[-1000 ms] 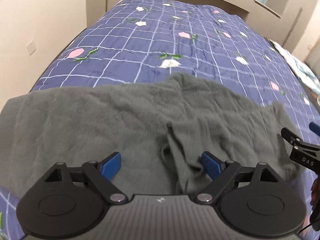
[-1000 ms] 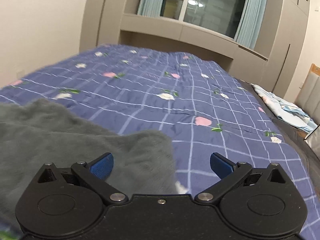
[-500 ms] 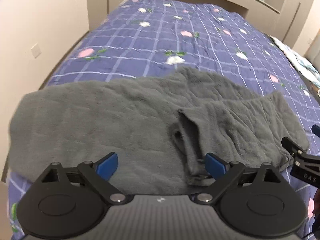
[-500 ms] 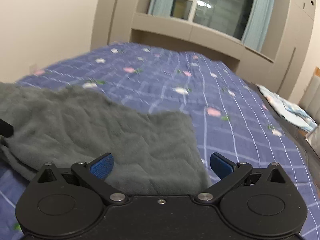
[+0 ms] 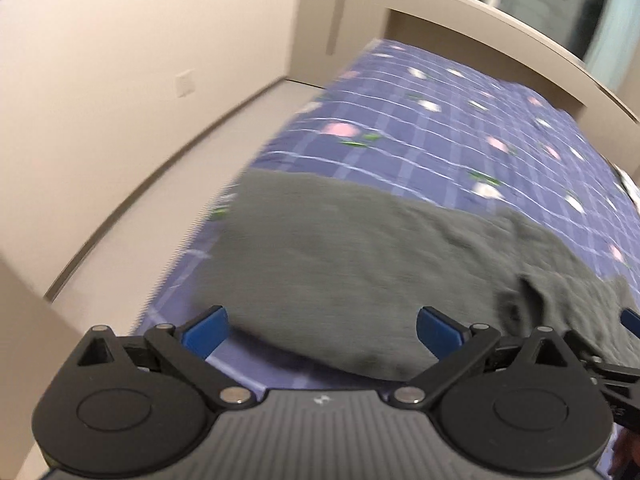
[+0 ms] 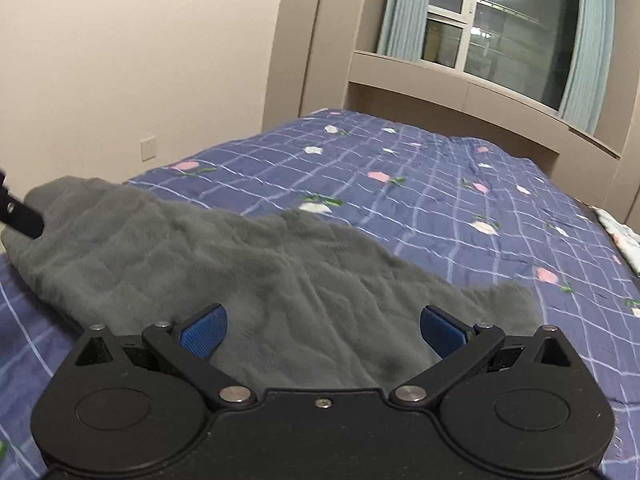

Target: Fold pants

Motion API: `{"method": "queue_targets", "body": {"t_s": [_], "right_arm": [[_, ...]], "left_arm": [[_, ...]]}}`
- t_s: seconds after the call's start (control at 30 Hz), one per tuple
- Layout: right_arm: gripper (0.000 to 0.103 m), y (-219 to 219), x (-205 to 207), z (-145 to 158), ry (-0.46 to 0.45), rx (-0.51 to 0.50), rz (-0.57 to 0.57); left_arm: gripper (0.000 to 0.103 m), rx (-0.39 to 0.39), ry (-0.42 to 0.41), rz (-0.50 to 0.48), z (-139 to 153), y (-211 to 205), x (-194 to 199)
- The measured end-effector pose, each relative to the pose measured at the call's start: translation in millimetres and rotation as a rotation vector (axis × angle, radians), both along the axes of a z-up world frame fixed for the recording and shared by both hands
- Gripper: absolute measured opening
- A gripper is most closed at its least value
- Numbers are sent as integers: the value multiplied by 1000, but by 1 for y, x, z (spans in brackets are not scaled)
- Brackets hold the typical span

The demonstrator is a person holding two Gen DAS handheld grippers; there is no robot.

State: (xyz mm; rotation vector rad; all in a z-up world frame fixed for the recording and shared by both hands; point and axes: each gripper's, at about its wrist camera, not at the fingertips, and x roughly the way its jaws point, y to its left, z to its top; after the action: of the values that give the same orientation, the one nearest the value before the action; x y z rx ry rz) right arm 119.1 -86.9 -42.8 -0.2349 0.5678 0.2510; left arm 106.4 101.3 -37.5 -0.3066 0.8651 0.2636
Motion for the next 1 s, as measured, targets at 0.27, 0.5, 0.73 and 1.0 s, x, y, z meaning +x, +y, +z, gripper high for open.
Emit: {"method": "queue_targets", "body": {"t_s": [0.27,0.5,0.73,1.0], "right_arm": [[103,29,13,-25,73,-75,-13],[103,25,9,-37,56,-8,-73],[103,25,3,-45,22,25,-110],[103,23,0,-47,6,33,-112]], "left_arm": [[102,-134,-10,80,-35,37,-3],[102,-148,-11,31,-50,24,4],[102,-120,-15,-58,-52,-13,22],[102,-38,-68,-55,-25,-39,31]]}}
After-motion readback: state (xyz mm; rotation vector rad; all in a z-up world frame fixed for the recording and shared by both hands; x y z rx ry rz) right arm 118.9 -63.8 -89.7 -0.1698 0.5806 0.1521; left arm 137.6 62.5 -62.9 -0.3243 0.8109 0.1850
